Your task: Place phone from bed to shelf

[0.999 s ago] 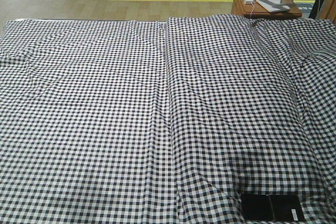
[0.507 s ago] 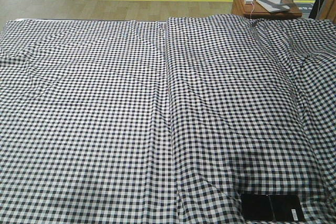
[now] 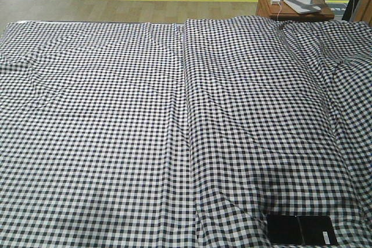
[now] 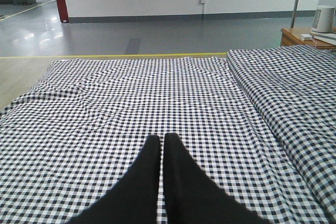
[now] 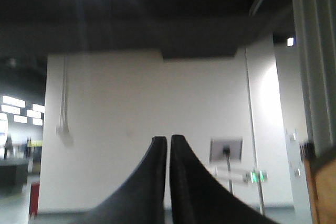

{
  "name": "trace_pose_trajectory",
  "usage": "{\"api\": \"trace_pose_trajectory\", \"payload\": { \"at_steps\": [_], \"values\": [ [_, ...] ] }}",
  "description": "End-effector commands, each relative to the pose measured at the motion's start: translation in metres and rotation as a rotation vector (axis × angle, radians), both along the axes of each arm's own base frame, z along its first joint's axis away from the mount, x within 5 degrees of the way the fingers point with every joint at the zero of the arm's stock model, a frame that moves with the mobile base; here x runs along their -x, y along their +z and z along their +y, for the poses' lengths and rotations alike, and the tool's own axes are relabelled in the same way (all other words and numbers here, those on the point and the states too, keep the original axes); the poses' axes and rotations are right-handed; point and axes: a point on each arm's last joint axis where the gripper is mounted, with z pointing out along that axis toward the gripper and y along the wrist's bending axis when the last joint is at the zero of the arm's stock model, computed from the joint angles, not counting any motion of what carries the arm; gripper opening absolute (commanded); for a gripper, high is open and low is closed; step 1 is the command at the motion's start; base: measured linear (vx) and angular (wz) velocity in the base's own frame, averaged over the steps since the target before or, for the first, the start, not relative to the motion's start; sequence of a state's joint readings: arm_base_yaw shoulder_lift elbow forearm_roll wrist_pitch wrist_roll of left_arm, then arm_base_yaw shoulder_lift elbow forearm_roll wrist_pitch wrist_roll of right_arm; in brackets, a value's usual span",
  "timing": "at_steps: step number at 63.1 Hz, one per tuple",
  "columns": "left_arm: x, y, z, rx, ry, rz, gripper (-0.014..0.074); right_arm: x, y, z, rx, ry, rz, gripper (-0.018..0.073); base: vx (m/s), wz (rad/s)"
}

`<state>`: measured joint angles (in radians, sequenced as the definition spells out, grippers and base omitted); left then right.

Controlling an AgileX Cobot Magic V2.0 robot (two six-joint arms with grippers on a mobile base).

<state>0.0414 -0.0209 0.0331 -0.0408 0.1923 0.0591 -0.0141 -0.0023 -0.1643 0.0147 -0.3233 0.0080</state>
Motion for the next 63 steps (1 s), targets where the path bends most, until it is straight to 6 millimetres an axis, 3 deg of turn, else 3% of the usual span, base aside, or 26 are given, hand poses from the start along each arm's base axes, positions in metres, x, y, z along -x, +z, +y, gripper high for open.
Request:
{"api": "trace_pose_trajectory", "payload": {
  "at_steps": [1, 13, 28, 37, 46, 54, 63],
  "values": [
    [0.0, 0.005, 0.0, 0.006, 0.003, -0.075, 0.0001, 0.008, 0.043, 0.0, 0.006, -0.008, -0.068, -0.0002, 0.0, 0.0],
    [0.0, 0.005, 0.0, 0.006, 0.003, -0.075, 0.0001, -0.01, 0.098, 0.0, 0.005, -0.005, 0.063, -0.0002, 0.0, 0.0],
    [0.0, 0.005, 0.0, 0.006, 0.003, -0.075, 0.0001, -0.057, 0.135, 0.0, -0.008, 0.005, 0.377, 0.0013, 0.0, 0.0],
    [0.0, 0.005, 0.0, 0.006, 0.003, -0.075, 0.0001, -0.089, 0.133, -0.001, 0.0, 0.004, 0.598, 0.0061, 0.0, 0.0],
    [0.0, 0.005, 0.0, 0.006, 0.003, -0.075, 0.0001, -0.114, 0.116, -0.001, 0.036, -0.001, 0.785, 0.0148, 0.0, 0.0],
    [0.0, 0.005, 0.0, 0.006, 0.003, -0.075, 0.0001, -0.127, 0.099, -0.001, 0.047, 0.002, 0.92, 0.028, 0.0, 0.0],
    [0.0, 0.005, 0.0, 0.006, 0.003, -0.075, 0.0001, -0.139, 0.087, -0.002, 0.047, 0.005, 1.021, 0.0504, 0.0, 0.0]
  ]
}}
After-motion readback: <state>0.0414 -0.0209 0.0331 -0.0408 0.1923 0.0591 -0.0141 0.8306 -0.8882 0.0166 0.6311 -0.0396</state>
